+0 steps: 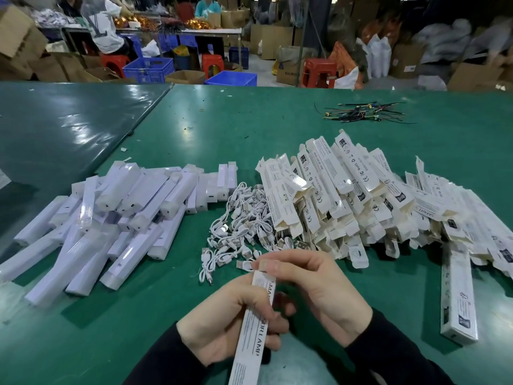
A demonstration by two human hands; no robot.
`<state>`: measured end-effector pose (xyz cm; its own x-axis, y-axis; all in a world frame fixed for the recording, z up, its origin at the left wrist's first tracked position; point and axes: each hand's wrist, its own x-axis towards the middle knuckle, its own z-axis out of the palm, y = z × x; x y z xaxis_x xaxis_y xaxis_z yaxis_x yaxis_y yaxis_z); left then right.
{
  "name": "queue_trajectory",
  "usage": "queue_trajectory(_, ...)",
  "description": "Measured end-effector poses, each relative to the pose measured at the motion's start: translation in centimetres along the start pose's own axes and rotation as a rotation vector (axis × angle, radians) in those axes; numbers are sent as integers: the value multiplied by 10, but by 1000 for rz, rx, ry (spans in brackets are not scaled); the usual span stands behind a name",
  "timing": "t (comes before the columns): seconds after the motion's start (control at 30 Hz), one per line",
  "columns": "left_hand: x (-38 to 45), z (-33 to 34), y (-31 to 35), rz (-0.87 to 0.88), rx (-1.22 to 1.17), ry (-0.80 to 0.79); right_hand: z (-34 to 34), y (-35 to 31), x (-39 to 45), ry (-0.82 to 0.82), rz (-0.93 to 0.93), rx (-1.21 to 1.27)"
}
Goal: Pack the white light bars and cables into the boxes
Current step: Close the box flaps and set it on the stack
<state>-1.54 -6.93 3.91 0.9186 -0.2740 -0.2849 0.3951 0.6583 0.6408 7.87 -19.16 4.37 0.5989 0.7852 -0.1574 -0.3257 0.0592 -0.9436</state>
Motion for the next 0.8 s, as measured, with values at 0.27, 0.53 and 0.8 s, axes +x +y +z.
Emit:
queue_trajectory(0.27, 2, 0, 0, 1, -45, 38, 4, 4, 0, 86, -57, -121)
queue_trajectory(0.53, 3, -5, -1, -25, -34, 116, 6, 9, -1, 76, -133, -168)
queue_trajectory(0.8, -2, -4, 4, 12, -80, 89, 0, 12, -2, 23, -378, -545)
